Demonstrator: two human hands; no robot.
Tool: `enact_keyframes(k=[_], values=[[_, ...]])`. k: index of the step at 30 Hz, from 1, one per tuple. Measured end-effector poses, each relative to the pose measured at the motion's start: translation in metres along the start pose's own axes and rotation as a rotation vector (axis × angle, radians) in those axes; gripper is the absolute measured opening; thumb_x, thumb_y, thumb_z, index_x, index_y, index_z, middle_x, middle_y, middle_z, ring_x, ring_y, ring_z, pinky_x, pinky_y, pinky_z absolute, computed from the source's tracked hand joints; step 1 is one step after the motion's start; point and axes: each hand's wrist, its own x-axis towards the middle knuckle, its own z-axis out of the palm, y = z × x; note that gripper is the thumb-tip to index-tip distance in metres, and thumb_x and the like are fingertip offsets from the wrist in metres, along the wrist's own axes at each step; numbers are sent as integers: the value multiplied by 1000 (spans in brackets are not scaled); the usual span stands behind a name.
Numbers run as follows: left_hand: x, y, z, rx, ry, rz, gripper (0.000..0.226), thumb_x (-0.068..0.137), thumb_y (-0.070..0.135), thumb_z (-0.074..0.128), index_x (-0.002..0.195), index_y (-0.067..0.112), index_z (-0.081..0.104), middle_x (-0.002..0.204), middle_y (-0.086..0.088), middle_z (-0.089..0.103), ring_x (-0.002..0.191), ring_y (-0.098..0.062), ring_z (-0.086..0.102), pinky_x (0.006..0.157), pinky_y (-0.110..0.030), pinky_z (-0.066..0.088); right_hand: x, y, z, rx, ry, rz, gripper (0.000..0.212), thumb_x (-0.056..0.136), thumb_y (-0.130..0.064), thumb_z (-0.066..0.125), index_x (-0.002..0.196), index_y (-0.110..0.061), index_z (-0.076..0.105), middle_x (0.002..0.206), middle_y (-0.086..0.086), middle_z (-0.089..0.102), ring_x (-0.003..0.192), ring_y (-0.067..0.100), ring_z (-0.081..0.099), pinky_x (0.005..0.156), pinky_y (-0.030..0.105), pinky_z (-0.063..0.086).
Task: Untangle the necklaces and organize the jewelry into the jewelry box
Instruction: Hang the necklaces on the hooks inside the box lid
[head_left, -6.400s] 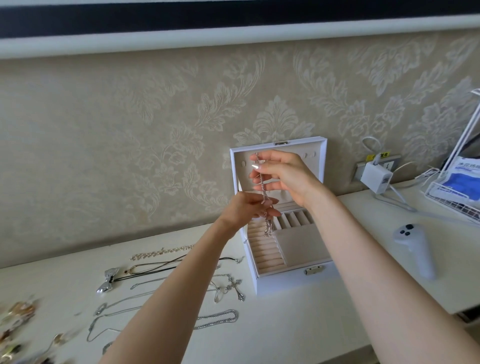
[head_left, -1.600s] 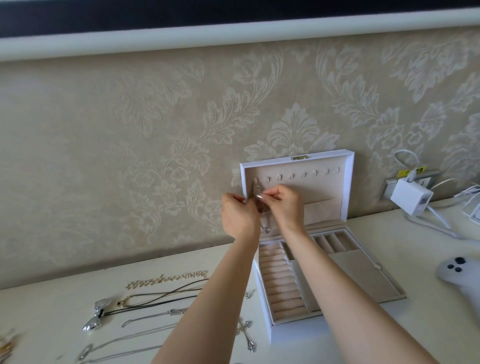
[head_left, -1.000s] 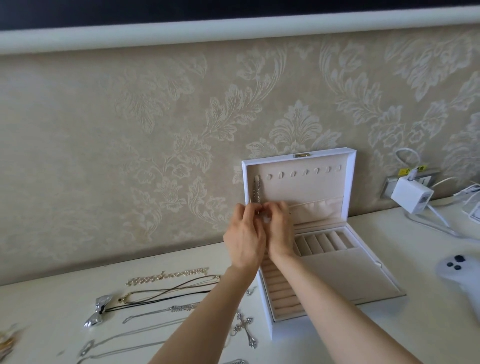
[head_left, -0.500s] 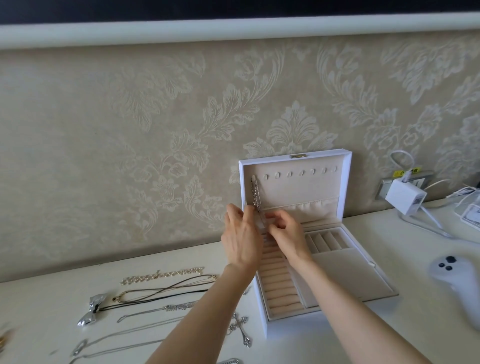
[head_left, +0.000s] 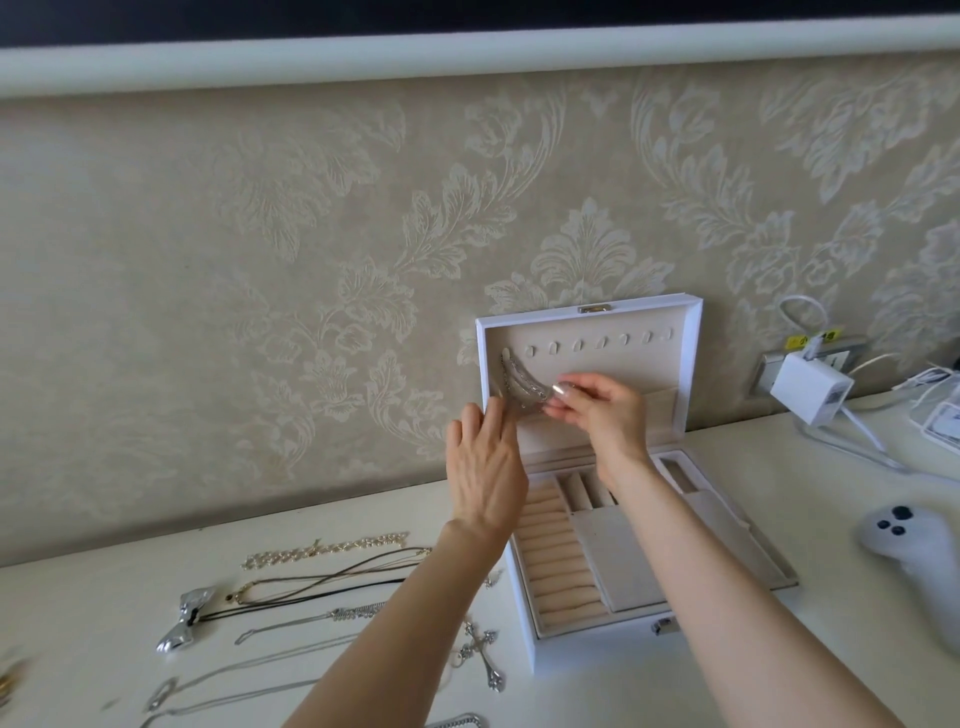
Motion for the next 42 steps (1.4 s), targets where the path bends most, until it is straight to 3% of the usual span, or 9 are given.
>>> enact_keyframes(k=[3, 8, 16, 21, 26, 32, 34, 37, 42], values=[[-4, 0, 1, -28, -7, -30, 51, 61, 3, 24, 91, 14, 64, 95, -6, 55, 74, -22, 36, 61, -30, 29, 5, -7, 7, 30, -19, -6, 15, 82, 15, 58, 89, 3, 64, 76, 12, 63, 65, 16, 64, 66, 19, 57], [-1, 2, -4, -122, 14, -120, 41, 55, -1, 33, 82, 11, 61, 95, -8, 50, 76, -21, 34, 59, -31, 36, 9, 7, 4, -408, -39, -166, 29, 75, 20, 59, 84, -7, 67, 76, 2, 64, 74, 15, 60, 70, 18, 51], [6, -2, 1, -185, 19, -220, 33, 49, -10, 58, 75, 10, 61, 93, -11, 49, 77, -26, 43, 61, -32, 40, 5, 21, 5, -895, 76, -602, 19, 67, 6, 73, 72, -11, 66, 72, 1, 67, 73, 24, 57, 67, 23, 35], [6, -7, 5, -213, 30, -190, 31, 56, -7, 46, 75, 11, 62, 94, -10, 47, 81, -22, 33, 64, -31, 38, 6, 31, 8, -948, 77, -618, 24, 65, 6, 72, 72, -14, 63, 78, 2, 63, 68, 29, 61, 68, 37, 46], [4, -10, 6, -248, 57, -165, 41, 65, 3, 26, 78, 12, 64, 92, -10, 50, 79, -25, 40, 62, -30, 38, -1, 35, 2, -964, 40, -598, 8, 75, -9, 67, 78, -17, 65, 68, 1, 69, 72, 27, 67, 76, 44, 49], [-1, -17, -6, -429, 112, -259, 29, 60, 2, 40, 85, 6, 54, 82, -6, 53, 71, -24, 49, 58, -28, 36, -18, 17, 9, -862, 87, -740, 19, 71, -13, 44, 72, -16, 63, 77, -3, 61, 70, 19, 58, 69, 31, 44], [0, -27, -13, -455, 27, -309, 23, 66, 1, 44, 86, 7, 53, 83, -4, 55, 73, -24, 50, 58, -29, 32, -29, 11, 18, -802, -6, -775, 20, 72, -14, 43, 73, -15, 63, 68, -11, 58, 60, 7, 49, 58, 20, 36], [4, -58, -14, -393, -321, -416, 18, 85, 6, 45, 99, 12, 55, 99, -4, 61, 89, -26, 56, 66, -32, 40, -45, 5, 34, -820, -181, -745, 16, 76, -9, 50, 78, -15, 65, 55, -20, 43, 54, 4, 39, 53, 17, 28], [-13, -107, -10, -106, -930, -423, 28, 89, 23, 60, 116, 15, 57, 118, -6, 61, 110, -25, 58, 90, -36, 48, -60, 14, 61, -1007, -594, -509, 18, 85, -11, 54, 92, -20, 68, 74, -9, 66, 68, 13, 58, 68, 25, 45]])
